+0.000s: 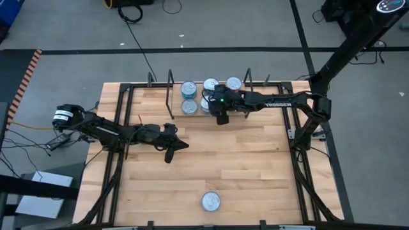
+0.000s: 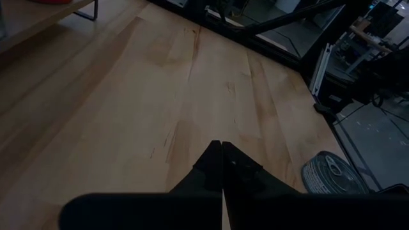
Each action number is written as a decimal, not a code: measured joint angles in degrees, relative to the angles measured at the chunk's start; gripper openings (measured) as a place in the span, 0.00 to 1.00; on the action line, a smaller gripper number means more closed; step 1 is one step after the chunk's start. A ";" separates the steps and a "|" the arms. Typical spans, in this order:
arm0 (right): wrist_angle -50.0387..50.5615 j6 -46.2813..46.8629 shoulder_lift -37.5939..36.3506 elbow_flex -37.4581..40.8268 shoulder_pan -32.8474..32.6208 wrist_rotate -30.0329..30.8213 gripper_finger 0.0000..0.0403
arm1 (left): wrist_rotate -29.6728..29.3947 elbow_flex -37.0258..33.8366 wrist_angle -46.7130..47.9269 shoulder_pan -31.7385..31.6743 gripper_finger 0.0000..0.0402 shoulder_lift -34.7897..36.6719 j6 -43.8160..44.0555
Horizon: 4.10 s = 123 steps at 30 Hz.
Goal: Stack canned seafood by type on shelf
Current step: Stack the middle right blue tuna can on the top of the other blue tuna can on the shelf, then move the middle left red tuna can to the center of the table
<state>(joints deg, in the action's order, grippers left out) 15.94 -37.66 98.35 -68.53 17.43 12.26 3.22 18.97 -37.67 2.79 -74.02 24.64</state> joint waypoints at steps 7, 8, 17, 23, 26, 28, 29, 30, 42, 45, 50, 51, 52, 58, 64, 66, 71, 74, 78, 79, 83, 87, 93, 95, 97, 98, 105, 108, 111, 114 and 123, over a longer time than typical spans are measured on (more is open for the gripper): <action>-0.53 13.84 0.00 -4.58 0.35 -4.88 0.37 | -0.02 -0.01 0.00 0.00 0.00 0.00 0.02; -0.75 16.77 -0.02 -4.86 0.87 -6.07 0.32 | -0.02 -0.01 0.00 0.00 0.00 0.00 0.02; 1.55 28.33 4.05 -4.96 3.53 -10.69 0.04 | -0.11 0.04 0.34 0.00 0.00 0.00 0.04; 3.16 30.05 5.94 -5.08 3.60 -10.60 0.01 | -0.31 0.04 0.71 0.00 0.00 0.00 1.32; 4.57 31.02 5.67 -5.10 3.90 -10.40 0.02 | -0.32 0.04 0.98 0.00 0.00 0.00 1.50; 5.82 31.54 5.32 -5.24 4.36 -10.45 0.02 | -0.31 0.04 1.28 0.00 0.00 0.00 1.53; 6.88 31.55 5.24 -5.48 4.52 -10.43 0.01 | -0.30 0.04 1.39 0.00 0.00 0.00 1.53; 7.54 31.55 5.18 -5.62 4.71 -10.42 0.01 | -0.28 0.04 1.38 0.00 0.00 0.00 1.53; 8.81 27.19 4.92 -12.08 4.70 -10.20 0.06 | -1.27 3.32 11.59 0.00 0.00 4.42 1.06; 8.80 27.09 4.10 -15.59 3.92 -10.04 0.09 | -2.61 7.09 24.71 0.00 0.00 8.19 -0.21; 11.53 27.15 2.01 -21.05 1.07 -10.44 0.09 | -5.45 14.30 50.77 0.00 0.00 13.39 1.73; 11.97 27.51 1.65 -21.63 0.28 -10.43 0.08 | -6.33 15.76 56.59 0.00 0.00 14.06 3.67; 12.33 28.30 0.93 -21.88 -0.39 -10.42 0.06 | -7.39 17.17 61.23 0.00 0.00 14.60 6.09; 16.01 36.67 -1.81 -22.04 -6.13 -10.61 0.02 | -16.39 21.49 77.99 3.51 0.00 17.08 25.76; 20.50 45.88 -1.81 -21.91 -12.99 -10.36 0.01 | -25.07 15.98 83.56 7.47 0.00 19.85 41.37; 20.82 48.26 -1.84 -21.19 -15.23 -9.07 0.01 | -26.39 13.62 83.89 7.47 0.00 20.20 44.17; 23.26 54.25 -1.81 -21.05 -19.50 -4.86 0.01 | -29.88 8.66 83.92 7.34 0.00 19.92 47.22; 24.09 57.81 -1.81 -21.05 -21.49 -3.63 0.01 | -30.45 6.23 83.91 7.23 0.00 18.98 49.24; 24.09 61.11 -1.81 -21.05 -23.95 -1.36 0.00 | -31.26 4.98 85.29 7.24 0.00 16.69 52.30; 24.18 61.62 -1.81 -21.05 -24.44 -1.11 0.00 | -31.58 4.98 86.04 7.23 0.00 15.97 52.54; 24.94 63.53 -1.81 -21.05 -25.76 -0.76 0.00 | -32.35 4.97 85.69 7.23 0.00 13.72 50.42; 26.99 64.73 -2.27 -21.05 -26.54 -0.65 0.00 | -31.15 4.84 76.87 7.82 0.00 13.44 45.86; 32.71 66.13 -6.67 -21.05 -27.59 -0.27 0.00 | -28.65 4.65 65.96 7.85 0.00 12.11 42.83; 34.27 66.13 -8.55 -21.05 -27.87 -0.27 0.00 | -28.72 4.71 63.79 7.87 0.00 10.81 42.78; 36.17 66.15 -10.60 -21.05 -28.00 -0.30 0.00 | -28.97 4.74 61.62 7.87 0.00 8.79 42.76; 37.15 66.15 -11.61 -21.05 -28.02 -0.30 0.00 | -29.13 4.80 60.08 7.89 0.00 7.77 42.74; 42.58 66.43 -17.85 -21.05 -27.96 1.70 0.00 | -28.82 7.99 48.63 9.04 0.00 -1.01 37.71; 43.94 66.43 -20.20 -21.05 -27.98 1.67 0.00 | -29.13 12.21 48.22 9.27 0.00 -6.46 35.13; 45.52 66.43 -22.26 -21.05 -27.98 1.67 0.00 | -29.28 17.02 46.31 9.67 0.00 -12.50 32.36; 47.47 66.43 -24.03 -21.05 -27.98 1.67 0.00 | -29.17 22.35 44.62 10.08 0.00 -18.31 29.64; 51.35 66.17 -27.47 -21.05 -27.98 1.26 0.00 | -24.70 40.77 41.41 10.47 0.00 -33.13 20.67</action>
<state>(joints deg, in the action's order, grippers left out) 67.30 28.52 70.87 -89.58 -10.55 13.52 -21.48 59.74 3.74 13.26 -107.15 45.31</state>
